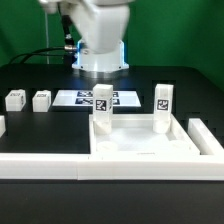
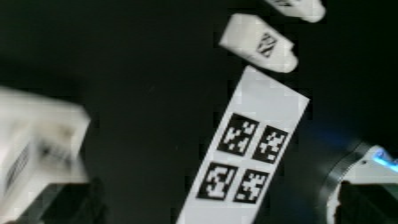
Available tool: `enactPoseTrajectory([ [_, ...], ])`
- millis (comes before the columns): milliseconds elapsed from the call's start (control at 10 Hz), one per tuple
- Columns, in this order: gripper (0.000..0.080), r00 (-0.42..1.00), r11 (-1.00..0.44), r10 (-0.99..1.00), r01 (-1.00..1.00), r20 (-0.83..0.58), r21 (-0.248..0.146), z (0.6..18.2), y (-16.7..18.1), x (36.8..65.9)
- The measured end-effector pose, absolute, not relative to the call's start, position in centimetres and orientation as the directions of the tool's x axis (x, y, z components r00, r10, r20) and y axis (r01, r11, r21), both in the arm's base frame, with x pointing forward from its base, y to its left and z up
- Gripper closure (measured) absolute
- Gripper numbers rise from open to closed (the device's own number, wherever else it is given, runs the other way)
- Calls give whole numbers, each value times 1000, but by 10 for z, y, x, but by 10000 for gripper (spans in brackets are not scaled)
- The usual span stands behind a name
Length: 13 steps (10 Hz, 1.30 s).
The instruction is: Assemble square table
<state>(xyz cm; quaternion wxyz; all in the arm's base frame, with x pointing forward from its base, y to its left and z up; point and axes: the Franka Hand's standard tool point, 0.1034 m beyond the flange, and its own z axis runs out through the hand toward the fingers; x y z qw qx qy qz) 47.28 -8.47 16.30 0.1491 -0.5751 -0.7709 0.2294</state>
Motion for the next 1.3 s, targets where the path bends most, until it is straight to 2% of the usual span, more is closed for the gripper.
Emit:
enactPoseTrajectory([
  [100,150,-248,181,967,825,-56,-535,159,-86,468],
  [500,150,-29,-70,982,865,-189,-498,157,-84,469],
  [600,150,184,-276,952,865,-246,-420,142,-90,462],
  [700,150,294,-382,915,850,-276,-362,137,-103,449],
  [800,150,458,-545,829,789,-321,-283,134,-117,432],
  [900,150,605,-700,705,679,-369,-224,133,-133,420],
  [1000,150,664,-768,633,605,-398,-210,125,-141,416],
  [1100,150,678,-783,614,590,-404,-199,123,-139,418],
  [1300,150,736,-842,528,517,-423,-152,123,-136,419],
])
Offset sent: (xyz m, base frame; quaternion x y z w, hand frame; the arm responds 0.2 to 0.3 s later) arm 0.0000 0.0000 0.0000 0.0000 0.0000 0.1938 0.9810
